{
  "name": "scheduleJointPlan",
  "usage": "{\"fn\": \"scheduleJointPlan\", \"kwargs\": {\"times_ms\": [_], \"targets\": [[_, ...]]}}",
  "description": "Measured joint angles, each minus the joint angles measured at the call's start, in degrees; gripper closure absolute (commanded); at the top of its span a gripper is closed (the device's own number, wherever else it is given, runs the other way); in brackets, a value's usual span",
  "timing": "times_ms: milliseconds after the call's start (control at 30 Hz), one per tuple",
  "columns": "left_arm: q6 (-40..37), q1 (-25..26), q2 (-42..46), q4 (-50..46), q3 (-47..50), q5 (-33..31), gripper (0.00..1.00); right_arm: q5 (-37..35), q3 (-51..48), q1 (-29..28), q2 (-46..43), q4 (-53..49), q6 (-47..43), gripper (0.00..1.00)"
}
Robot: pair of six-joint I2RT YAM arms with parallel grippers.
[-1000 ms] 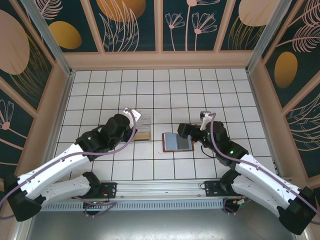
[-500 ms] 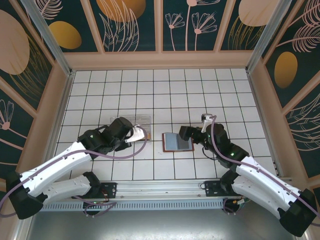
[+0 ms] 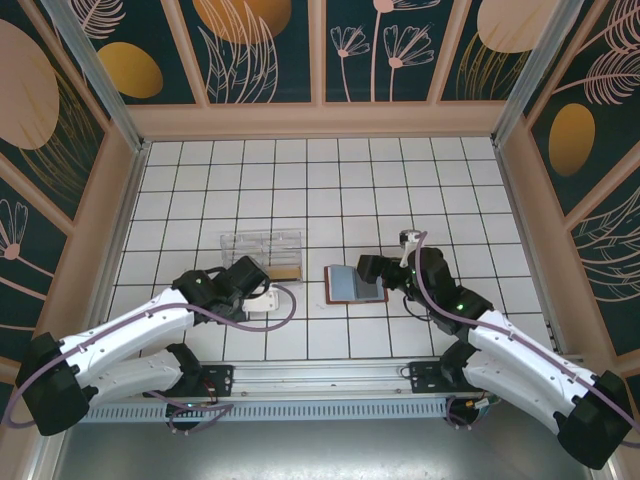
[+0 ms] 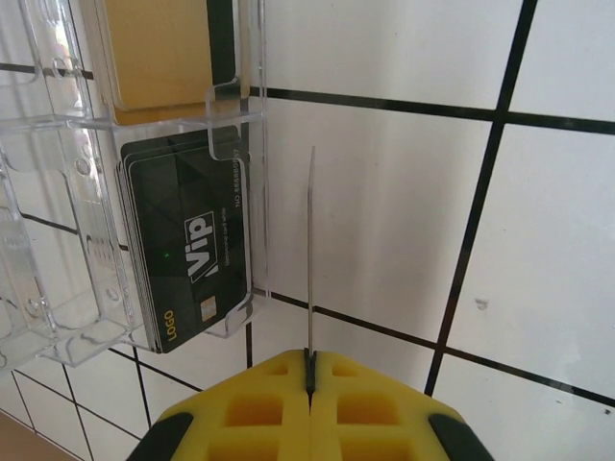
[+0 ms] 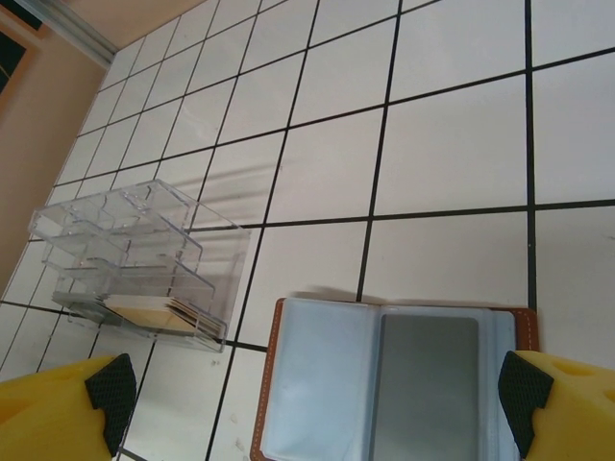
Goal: Take the credit cards out of the card holder
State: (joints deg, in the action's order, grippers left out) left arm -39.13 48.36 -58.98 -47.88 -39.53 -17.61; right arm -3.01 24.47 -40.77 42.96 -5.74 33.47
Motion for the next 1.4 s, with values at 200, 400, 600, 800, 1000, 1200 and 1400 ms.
{"fn": "scheduleJointPlan", "kwargs": {"times_ms": [200,400,600,800,1000,1200,1400], "targets": [[-2.7,-5.6,-0.1,4.9,0.4,-0.5,1.00,0.0,0.0,0.0,0.0,0.3,0.0,0.01],[-5.7,-7.4,-1.7,8.7,0.4,-0.7,1.00,0.0,-0.1,0.0,0.0,0.4,0.0,0.01],[-7.7,-8.8,-4.0,11.3,0.4,-0.7,1.00,0.0,-0.2,0.0,0.0,0.4,0.0,0.01],[-8.9,-9.1,-4.5,13.5,1.4,-0.6,1.00,0.0,-0.8,0.0,0.4,0.8,0.0,0.01],[-8.9,-9.1,-5.1,15.2,2.8,-0.6,1.00,0.0,-0.9,0.0,0.4,0.8,0.0,0.01],[-8.8,-9.1,-5.3,17.2,4.1,-1.2,0.78,0.0,-1.0,0.0,0.4,0.9,0.0,0.01],[-8.6,-9.5,-5.3,19.8,5.1,-3.0,0.57,0.0,-1.0,0.0,0.7,0.9,0.1,0.01]]}}
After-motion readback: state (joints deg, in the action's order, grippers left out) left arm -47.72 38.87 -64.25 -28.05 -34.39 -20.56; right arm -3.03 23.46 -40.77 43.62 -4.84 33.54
